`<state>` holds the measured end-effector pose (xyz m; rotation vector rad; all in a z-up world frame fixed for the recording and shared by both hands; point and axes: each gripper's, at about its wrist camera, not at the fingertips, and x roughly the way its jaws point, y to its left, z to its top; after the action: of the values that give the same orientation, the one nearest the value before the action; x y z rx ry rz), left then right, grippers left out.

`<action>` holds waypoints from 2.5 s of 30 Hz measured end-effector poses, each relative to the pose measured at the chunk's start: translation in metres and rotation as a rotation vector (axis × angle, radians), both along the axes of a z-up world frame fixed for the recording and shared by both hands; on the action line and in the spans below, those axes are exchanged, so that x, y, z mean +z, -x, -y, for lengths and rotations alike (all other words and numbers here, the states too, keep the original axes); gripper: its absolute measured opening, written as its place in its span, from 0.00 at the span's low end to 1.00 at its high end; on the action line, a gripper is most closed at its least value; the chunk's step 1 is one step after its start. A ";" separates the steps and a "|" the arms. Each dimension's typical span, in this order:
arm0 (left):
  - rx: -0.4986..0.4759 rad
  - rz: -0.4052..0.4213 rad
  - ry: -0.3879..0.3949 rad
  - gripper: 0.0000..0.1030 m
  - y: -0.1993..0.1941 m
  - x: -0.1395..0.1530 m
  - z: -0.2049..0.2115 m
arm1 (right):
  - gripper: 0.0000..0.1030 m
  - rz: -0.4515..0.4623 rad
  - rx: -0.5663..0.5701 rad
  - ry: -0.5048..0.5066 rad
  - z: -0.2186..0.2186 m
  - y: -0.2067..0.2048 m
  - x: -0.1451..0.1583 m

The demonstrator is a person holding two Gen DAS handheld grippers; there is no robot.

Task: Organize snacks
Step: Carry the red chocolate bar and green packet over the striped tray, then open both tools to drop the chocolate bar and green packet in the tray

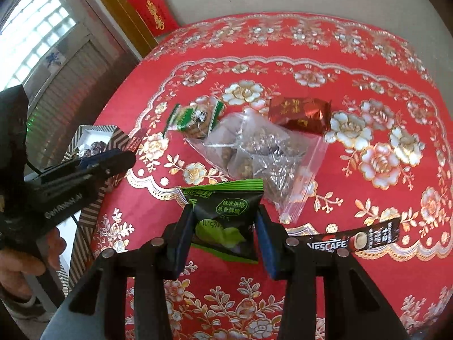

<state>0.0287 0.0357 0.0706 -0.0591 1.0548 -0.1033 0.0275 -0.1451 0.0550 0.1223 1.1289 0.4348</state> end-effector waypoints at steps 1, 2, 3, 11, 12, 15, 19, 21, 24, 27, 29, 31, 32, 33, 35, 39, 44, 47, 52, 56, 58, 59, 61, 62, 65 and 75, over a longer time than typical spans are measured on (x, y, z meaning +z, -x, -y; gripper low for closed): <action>0.004 0.005 -0.005 0.25 0.001 0.001 0.001 | 0.41 0.005 0.002 -0.001 0.000 0.000 0.002; 0.008 0.012 -0.011 0.25 0.002 0.003 0.001 | 0.41 0.009 0.006 0.000 0.000 0.000 0.004; 0.010 0.016 -0.017 0.25 0.003 0.003 0.002 | 0.41 0.014 0.010 0.003 -0.001 0.000 0.006; 0.039 0.043 -0.044 0.25 0.012 0.011 0.001 | 0.41 0.029 0.039 0.024 -0.009 0.001 0.014; 0.041 0.043 -0.046 0.25 0.013 0.011 0.000 | 0.41 0.034 0.045 0.030 -0.011 0.001 0.015; 0.053 0.048 -0.050 0.25 0.016 0.012 -0.002 | 0.41 0.042 0.061 0.039 -0.019 -0.001 0.017; 0.063 0.050 -0.052 0.25 0.019 0.014 -0.008 | 0.41 0.047 0.087 0.046 -0.030 -0.001 0.019; 0.068 0.051 -0.056 0.25 0.020 0.015 -0.011 | 0.41 0.048 0.099 0.051 -0.036 -0.002 0.020; 0.077 0.053 -0.058 0.25 0.021 0.016 -0.016 | 0.41 0.049 0.113 0.051 -0.044 -0.003 0.020; 0.091 0.056 -0.062 0.25 0.023 0.018 -0.023 | 0.42 0.053 0.133 0.053 -0.055 -0.004 0.023; 0.103 0.058 -0.062 0.25 0.024 0.019 -0.030 | 0.42 0.054 0.148 0.054 -0.063 -0.006 0.024; 0.117 0.063 -0.066 0.25 0.025 0.022 -0.037 | 0.42 0.058 0.168 0.052 -0.072 -0.007 0.026; 0.123 0.065 -0.066 0.25 0.026 0.022 -0.041 | 0.42 0.061 0.175 0.053 -0.076 -0.008 0.027; 0.129 0.066 -0.066 0.25 0.027 0.023 -0.044 | 0.42 0.063 0.187 0.052 -0.082 -0.009 0.028; 0.146 0.072 -0.070 0.25 0.028 0.025 -0.052 | 0.42 0.067 0.207 0.051 -0.092 -0.010 0.029; 0.181 0.075 -0.066 0.26 0.033 0.028 -0.068 | 0.42 0.076 0.250 0.049 -0.113 -0.010 0.033; 0.232 0.083 -0.071 0.26 0.041 0.032 -0.091 | 0.42 0.085 0.307 0.049 -0.140 -0.010 0.037; 0.268 0.088 -0.076 0.26 0.046 0.034 -0.107 | 0.42 0.089 0.342 0.046 -0.156 -0.009 0.039; 0.331 0.092 -0.090 0.26 0.058 0.036 -0.136 | 0.42 0.097 0.406 0.041 -0.185 -0.007 0.042; 0.379 0.085 -0.095 0.26 0.067 0.033 -0.157 | 0.42 0.095 0.459 0.039 -0.208 -0.003 0.042; 0.401 0.079 -0.097 0.26 0.072 0.031 -0.167 | 0.42 0.090 0.486 0.038 -0.220 -0.001 0.039; 0.413 0.075 -0.099 0.26 0.075 0.029 -0.173 | 0.42 0.086 0.501 0.037 -0.227 0.001 0.038; 0.432 0.066 -0.100 0.26 0.079 0.025 -0.181 | 0.42 0.081 0.524 0.037 -0.238 0.003 0.035; 0.444 0.060 -0.102 0.26 0.082 0.023 -0.187 | 0.42 0.079 0.534 0.037 -0.243 0.004 0.034; 0.474 0.045 -0.103 0.26 0.090 0.017 -0.200 | 0.42 0.069 0.572 0.041 -0.262 0.009 0.028; 0.511 -0.013 -0.105 0.26 0.103 -0.006 -0.218 | 0.42 0.015 0.634 0.050 -0.291 0.019 0.006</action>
<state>-0.0748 0.2541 0.0646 -0.2321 1.0277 0.4150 0.0089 0.1462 0.0606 -0.2922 1.1497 0.9662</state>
